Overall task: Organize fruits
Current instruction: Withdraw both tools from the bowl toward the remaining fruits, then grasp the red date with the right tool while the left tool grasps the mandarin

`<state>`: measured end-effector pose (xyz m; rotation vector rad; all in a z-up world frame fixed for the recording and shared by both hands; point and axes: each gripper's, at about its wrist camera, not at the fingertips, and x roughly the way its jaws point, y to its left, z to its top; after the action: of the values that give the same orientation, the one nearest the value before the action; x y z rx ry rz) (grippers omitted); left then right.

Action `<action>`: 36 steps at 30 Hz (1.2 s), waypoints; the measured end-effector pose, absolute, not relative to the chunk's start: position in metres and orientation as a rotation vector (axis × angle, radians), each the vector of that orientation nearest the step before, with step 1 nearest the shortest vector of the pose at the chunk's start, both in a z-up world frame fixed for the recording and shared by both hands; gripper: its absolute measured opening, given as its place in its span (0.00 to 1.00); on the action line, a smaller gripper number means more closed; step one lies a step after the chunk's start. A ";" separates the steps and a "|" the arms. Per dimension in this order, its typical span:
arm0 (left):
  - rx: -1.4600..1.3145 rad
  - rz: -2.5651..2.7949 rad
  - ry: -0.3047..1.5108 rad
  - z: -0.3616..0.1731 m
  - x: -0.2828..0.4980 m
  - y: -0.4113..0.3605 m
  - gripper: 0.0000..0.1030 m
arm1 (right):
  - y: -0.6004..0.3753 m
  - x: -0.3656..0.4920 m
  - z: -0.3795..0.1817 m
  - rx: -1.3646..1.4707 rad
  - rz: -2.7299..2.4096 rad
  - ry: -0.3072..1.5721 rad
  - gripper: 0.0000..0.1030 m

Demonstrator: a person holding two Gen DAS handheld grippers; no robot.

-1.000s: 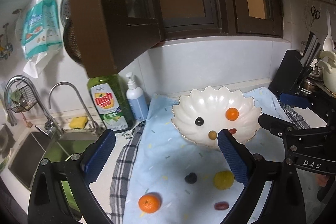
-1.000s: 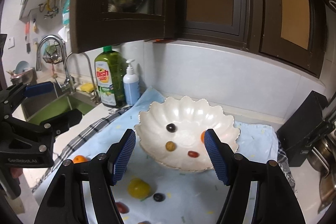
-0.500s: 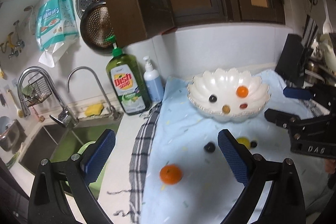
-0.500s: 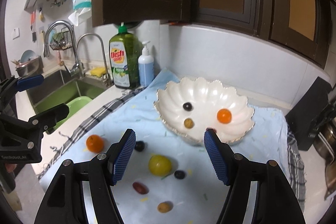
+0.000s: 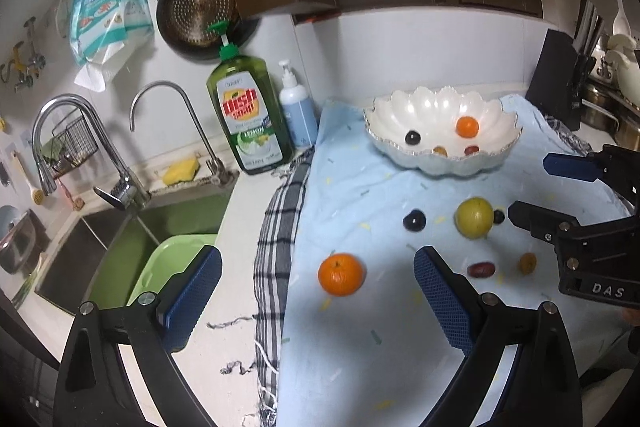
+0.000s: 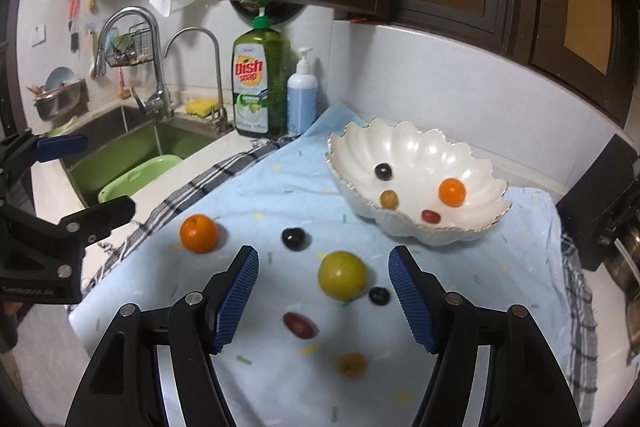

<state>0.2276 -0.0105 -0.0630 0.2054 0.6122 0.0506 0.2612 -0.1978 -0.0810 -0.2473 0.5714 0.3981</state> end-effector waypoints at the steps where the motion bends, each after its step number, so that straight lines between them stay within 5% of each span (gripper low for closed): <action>1: 0.204 0.047 0.615 -0.065 0.228 -0.009 0.96 | -0.196 0.261 -0.084 -0.240 0.401 0.578 0.67; 18: 0.220 -0.008 0.681 -0.110 0.257 0.001 0.85 | -0.184 0.272 -0.135 -0.210 0.363 0.724 0.65; 36: 0.188 -0.091 0.787 -0.150 0.306 0.004 0.66 | -0.178 0.297 -0.168 -0.182 0.322 0.855 0.42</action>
<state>0.3064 0.0038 -0.1499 0.1885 0.7866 -0.0905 0.2966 -0.1781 -0.1675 -0.1824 0.8551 0.3219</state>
